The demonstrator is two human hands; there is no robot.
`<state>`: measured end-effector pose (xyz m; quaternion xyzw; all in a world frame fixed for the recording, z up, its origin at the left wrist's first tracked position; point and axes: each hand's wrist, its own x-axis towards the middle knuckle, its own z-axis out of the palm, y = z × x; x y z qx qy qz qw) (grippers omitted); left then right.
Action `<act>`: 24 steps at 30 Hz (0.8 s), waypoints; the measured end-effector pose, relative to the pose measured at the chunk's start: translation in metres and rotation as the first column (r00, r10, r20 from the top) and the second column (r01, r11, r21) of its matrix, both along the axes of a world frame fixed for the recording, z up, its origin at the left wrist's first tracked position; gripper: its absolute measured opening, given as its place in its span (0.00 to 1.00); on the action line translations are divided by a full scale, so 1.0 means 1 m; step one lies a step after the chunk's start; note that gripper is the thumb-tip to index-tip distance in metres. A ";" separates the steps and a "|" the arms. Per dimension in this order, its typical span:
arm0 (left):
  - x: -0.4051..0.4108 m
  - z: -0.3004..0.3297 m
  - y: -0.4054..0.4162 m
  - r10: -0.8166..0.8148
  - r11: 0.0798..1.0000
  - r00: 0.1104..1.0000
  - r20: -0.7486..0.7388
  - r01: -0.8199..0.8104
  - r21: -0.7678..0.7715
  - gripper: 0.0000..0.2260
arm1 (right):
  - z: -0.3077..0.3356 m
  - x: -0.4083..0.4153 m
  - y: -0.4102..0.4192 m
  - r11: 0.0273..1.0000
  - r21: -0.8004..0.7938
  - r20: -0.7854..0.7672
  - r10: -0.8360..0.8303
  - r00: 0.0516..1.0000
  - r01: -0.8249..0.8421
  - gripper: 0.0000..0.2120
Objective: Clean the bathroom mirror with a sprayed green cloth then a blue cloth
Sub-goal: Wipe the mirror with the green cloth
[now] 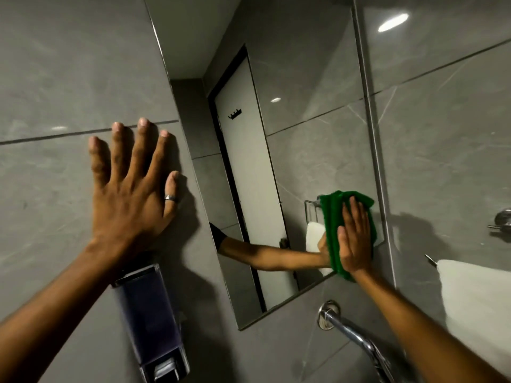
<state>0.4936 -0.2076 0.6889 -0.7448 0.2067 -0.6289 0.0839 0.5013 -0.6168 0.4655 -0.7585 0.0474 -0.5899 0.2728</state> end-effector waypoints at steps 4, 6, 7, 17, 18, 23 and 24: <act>0.003 -0.001 0.000 0.011 1.000 1.000 0.026 -0.011 -0.003 0.33 | 0.013 0.004 -0.047 0.972 0.234 0.001 -0.027 1.000 0.026 0.29; 0.002 0.001 -0.001 0.006 1.000 1.000 0.026 -0.006 -0.004 0.33 | 0.021 0.007 -0.053 0.958 0.284 -0.009 -0.034 0.999 0.035 0.29; 0.002 0.001 -0.002 0.004 1.000 1.000 0.025 -0.004 -0.005 0.33 | 0.024 0.008 -0.051 0.958 0.282 -0.014 -0.046 0.999 0.048 0.29; -0.004 0.002 -0.004 0.028 1.000 1.000 -0.013 -0.028 0.001 0.34 | 0.088 -0.008 0.150 0.994 -0.112 0.061 0.014 0.998 -0.007 0.29; -0.006 0.003 -0.004 0.030 1.000 0.999 -0.021 -0.030 -0.001 0.34 | 0.094 -0.012 0.177 0.986 -0.165 0.052 0.034 0.998 -0.025 0.29; -0.017 0.005 -0.002 0.037 0.999 0.996 -0.086 -0.037 0.005 0.33 | 0.134 -0.023 0.245 0.955 -0.274 0.006 0.118 0.993 -0.112 0.27; -0.017 0.009 -0.001 0.040 0.999 0.995 -0.093 -0.039 0.005 0.32 | 0.143 -0.024 0.243 0.953 -0.283 0.010 0.115 0.993 -0.108 0.28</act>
